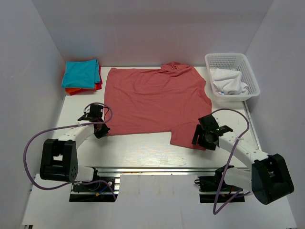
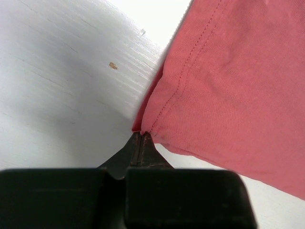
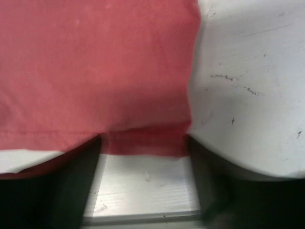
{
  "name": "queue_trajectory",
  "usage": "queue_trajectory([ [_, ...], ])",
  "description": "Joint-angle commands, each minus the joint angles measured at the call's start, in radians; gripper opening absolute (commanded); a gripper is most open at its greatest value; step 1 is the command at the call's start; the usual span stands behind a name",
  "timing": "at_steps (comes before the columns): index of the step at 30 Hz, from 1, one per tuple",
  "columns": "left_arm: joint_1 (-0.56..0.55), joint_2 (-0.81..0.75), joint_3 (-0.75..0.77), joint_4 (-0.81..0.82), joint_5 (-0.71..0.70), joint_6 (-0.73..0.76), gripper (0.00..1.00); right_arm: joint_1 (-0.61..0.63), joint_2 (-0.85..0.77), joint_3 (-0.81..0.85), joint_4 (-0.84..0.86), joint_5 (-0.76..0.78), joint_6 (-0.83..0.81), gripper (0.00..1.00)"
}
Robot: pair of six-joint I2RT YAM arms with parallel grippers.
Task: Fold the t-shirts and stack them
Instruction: Grap the side of the flattened tshirt closest away from the robot with both arms, then fold the flattened tshirt in 1/3 of the way
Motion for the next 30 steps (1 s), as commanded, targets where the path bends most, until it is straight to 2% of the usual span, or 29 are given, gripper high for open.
queue_trajectory([
  [1,0.004,-0.003,-0.005,0.019,0.006,0.008,0.00,0.002,0.039,-0.005,0.074,0.047,0.022,0.62],
  [4,0.004,-0.003,0.005,0.028,0.019,0.017,0.00,0.005,0.058,-0.005,0.057,0.015,0.025,0.26],
  [5,0.004,-0.003,0.005,0.028,0.019,0.017,0.00,0.005,0.050,-0.003,0.045,0.007,0.026,0.19],
  [7,0.004,-0.003,0.005,0.016,0.019,0.017,0.00,0.005,0.029,-0.011,-0.029,0.002,0.055,0.00],
  [10,0.004,-0.013,0.005,-0.032,0.028,-0.003,0.00,0.005,-0.072,-0.035,-0.103,-0.078,0.129,0.00],
  [12,-0.005,-0.034,-0.005,-0.083,0.028,-0.027,0.00,0.008,-0.114,-0.036,-0.198,-0.073,0.185,0.00],
  [15,-0.005,-0.084,-0.049,-0.136,0.048,-0.064,0.00,0.008,-0.210,0.058,-0.355,-0.063,0.198,0.00],
  [19,-0.005,-0.144,-0.074,-0.170,0.057,-0.087,0.00,0.013,-0.207,0.070,-0.449,-0.091,0.195,0.00],
  [22,-0.005,-0.187,-0.074,-0.198,0.068,-0.087,0.00,0.016,-0.207,0.069,-0.419,-0.116,0.161,0.00],
  [26,-0.015,-0.217,-0.038,-0.155,0.094,-0.060,0.00,0.010,-0.192,0.075,-0.290,-0.142,0.102,0.00],
  [30,-0.015,-0.194,0.017,-0.120,0.106,-0.051,0.00,0.008,-0.126,0.156,-0.134,-0.125,0.054,0.00],
])
